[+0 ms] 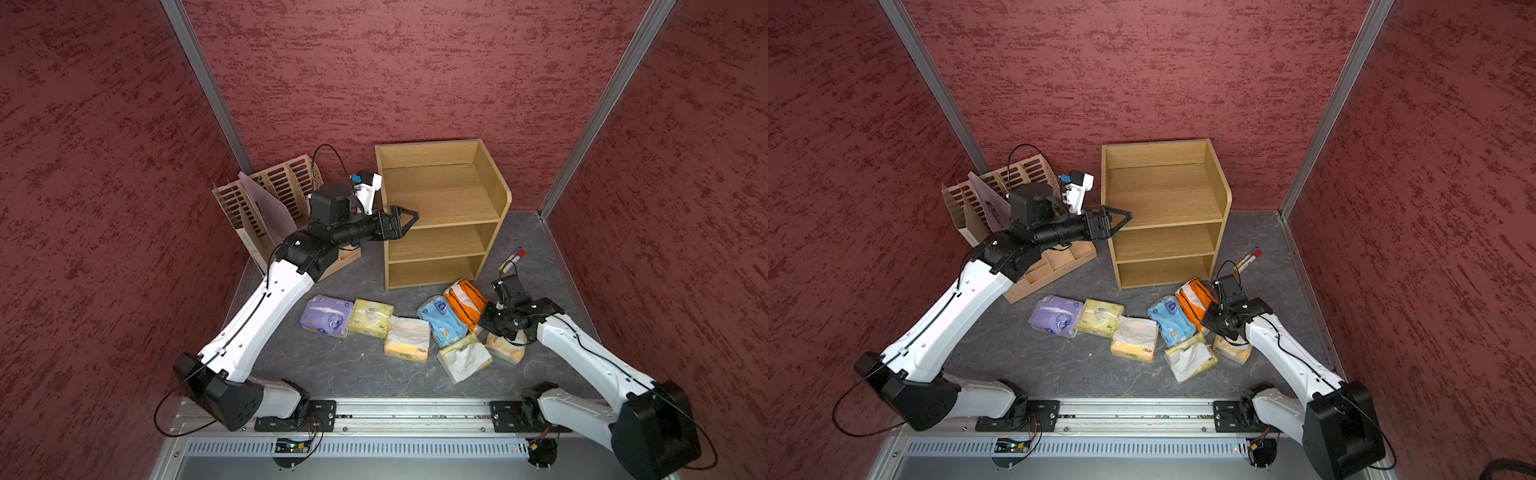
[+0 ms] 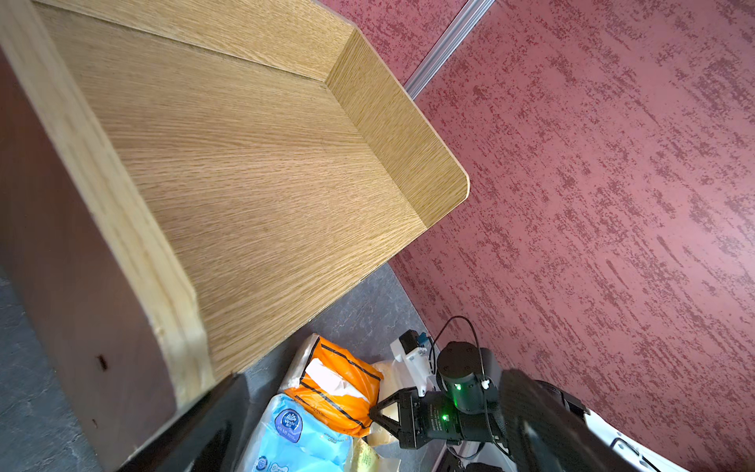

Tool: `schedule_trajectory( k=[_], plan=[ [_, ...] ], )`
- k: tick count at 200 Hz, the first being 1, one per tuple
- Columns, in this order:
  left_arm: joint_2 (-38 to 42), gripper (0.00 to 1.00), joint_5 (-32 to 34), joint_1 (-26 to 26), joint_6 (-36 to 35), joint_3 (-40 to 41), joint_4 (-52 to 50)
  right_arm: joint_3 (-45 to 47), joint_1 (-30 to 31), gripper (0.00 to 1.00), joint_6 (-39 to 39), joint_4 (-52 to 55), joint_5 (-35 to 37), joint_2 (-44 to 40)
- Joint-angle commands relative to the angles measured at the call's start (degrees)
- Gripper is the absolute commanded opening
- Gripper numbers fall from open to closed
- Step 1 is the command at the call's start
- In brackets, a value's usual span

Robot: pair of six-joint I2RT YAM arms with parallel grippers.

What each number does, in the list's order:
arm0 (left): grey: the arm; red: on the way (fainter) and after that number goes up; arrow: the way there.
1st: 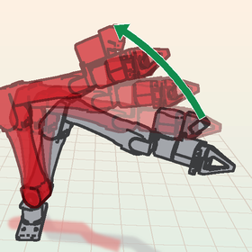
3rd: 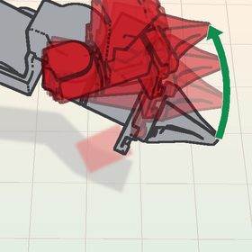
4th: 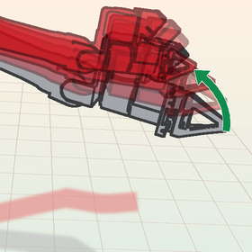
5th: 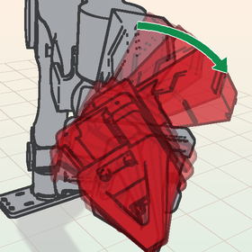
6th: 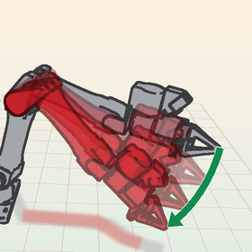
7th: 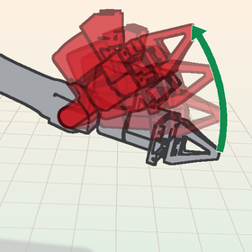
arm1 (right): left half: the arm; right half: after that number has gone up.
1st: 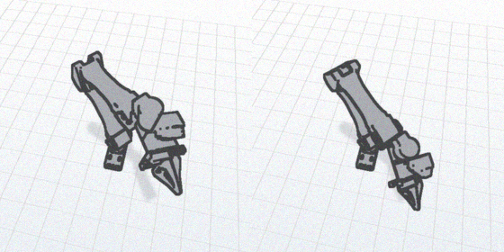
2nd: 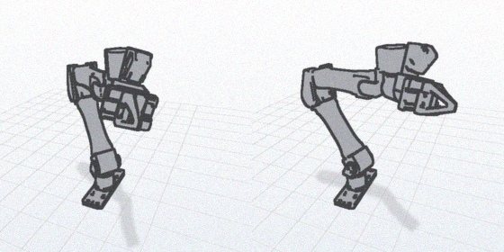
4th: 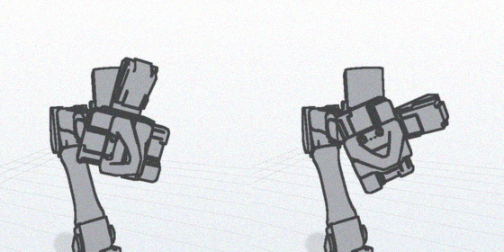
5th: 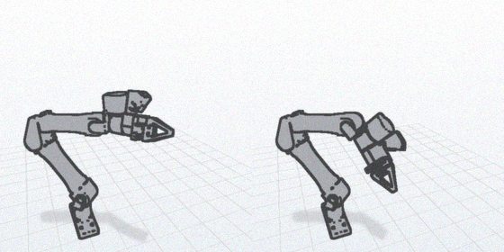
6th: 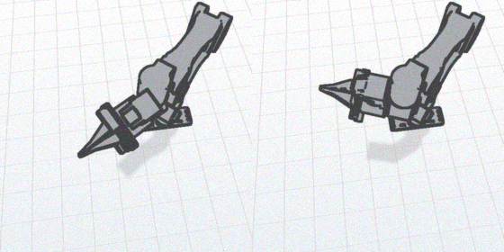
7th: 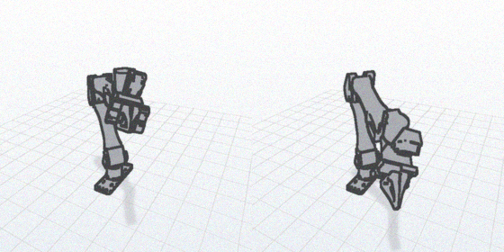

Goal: Remove the tissue boxes from the shelf
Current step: Place the box of tissues at the center of the board.

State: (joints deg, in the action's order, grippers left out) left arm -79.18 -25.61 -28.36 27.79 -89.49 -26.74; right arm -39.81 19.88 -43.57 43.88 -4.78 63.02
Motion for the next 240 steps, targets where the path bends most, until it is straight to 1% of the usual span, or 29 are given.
schedule_trajectory(
  k=[1, 66, 91, 125, 143, 155, 167, 181, 207, 226, 231, 240],
  plan=[
    [-0.06, 1.0, 0.45, -0.32, -0.51, -1.89, 1.1, 1.36, 0.78, 0.0, 0.86, 3.38, -0.44, -1.74],
    [1.53, 1.0, 4.84, 0.66, -2.48, -1.99, -0.42, 3.38, 3.02, 0.0, -1.42, 2.68, -2.02, -3.97],
    [3.11, 1.0, 6.33, 2.43, -2.33, -0.9, -0.32, 2.82, 3.41, 0.0, -1.89, 1.56, -2.39, -2.86],
    [5.04, 1.0, 5.95, 6.01, -1.99, 0.43, -0.67, 2.98, 3.46, 0.0, -1.65, 0.97, -2.65, -0.77],
    [6.08, 1.0, 5.66, 7.71, -2.19, 1.13, -1.03, 2.69, 3.5, 0.19, -1.85, 0.81, -2.27, -0.51],
    [6.7, 1.0, 5.68, 8.75, -2.39, 1.65, -1.42, 1.96, 3.49, 0.39, -1.95, 0.75, -1.71, -0.77],
    [7.49, 1.0, 5.74, 10.03, -2.43, 2.32, -1.6, 0.69, 3.44, 0.52, -2.0, 1.15, -0.56, -0.89],
    [8.3, 1.0, 5.65, 11.48, -2.7, 3.06, -1.74, -1.63, 3.49, 0.6, -1.2, 1.94, 0.59, -0.51],
    [9.5, 1.0, 5.21, 14.21, -4.14, 3.36, -3.41, -7.97, 3.4, 0.67, 0.82, 6.28, 5.09, 1.18],
    [10.88, 1.0, 6.85, 16.05, -5.62, 3.91, -4.95, -13.59, 3.37, 0.73, 3.84, 8.87, 8.64, 1.91],
    [11.45, 1.0, 7.96, 16.5, -5.99, 4.37, -5.14, -15.28, 3.4, 0.79, 4.47, 9.56, 9.83, 2.16],
    [12.64, 1.0, 9.91, 17.28, -6.79, 5.46, -5.09, -17.88, 3.39, 0.84, 5.4, 11.32, 12.62, 2.51]
  ],
)
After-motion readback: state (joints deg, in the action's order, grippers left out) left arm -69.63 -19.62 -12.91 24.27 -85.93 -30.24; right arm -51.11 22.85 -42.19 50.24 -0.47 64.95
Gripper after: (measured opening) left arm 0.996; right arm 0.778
